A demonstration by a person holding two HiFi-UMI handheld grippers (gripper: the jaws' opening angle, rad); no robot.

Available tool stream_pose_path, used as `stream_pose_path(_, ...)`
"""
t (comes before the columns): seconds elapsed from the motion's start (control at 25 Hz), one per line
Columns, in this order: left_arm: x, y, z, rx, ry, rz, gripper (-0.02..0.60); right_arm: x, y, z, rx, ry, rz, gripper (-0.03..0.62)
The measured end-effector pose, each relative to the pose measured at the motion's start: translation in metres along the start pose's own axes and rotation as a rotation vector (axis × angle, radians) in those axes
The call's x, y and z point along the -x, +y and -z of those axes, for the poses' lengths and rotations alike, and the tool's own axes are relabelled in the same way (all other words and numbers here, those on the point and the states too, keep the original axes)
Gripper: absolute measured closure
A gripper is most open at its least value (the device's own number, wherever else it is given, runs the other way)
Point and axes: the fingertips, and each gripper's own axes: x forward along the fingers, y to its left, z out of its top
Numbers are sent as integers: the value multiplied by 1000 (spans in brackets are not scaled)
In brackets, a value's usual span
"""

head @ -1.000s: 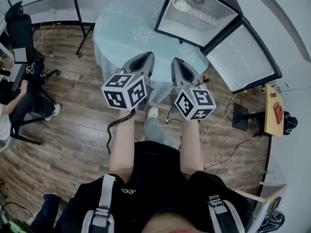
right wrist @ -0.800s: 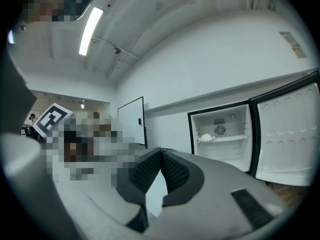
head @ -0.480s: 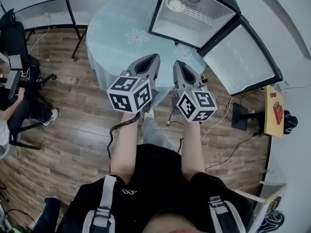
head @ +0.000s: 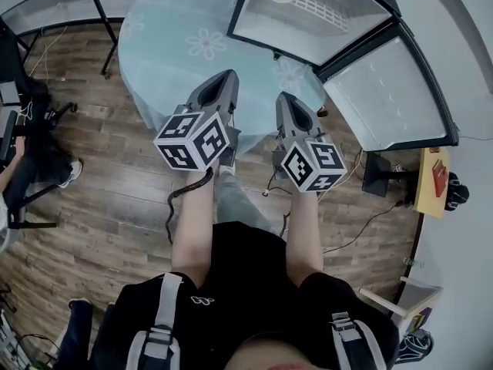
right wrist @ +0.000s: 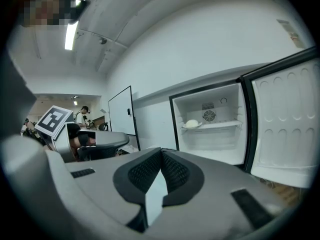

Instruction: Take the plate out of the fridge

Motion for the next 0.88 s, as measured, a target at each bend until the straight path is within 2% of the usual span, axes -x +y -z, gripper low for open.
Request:
stream_pose_path(0.2, -46, -1, 26, 46, 54, 12, 591, -16, -45, 9, -47, 23, 35, 589)
stream_pose_path(0.44, -100, 5, 40, 89, 70, -1, 591, -39, -100, 16, -115, 36, 67, 589)
stream_pose_path(0.64, -145, 10, 48, 82, 90, -31, 591, -65, -146, 13, -175, 29, 71, 589)
stream_pose_path(0.88, -185, 8, 34, 36, 83, -57, 591, -102, -173, -12, -216, -24, 10, 589)
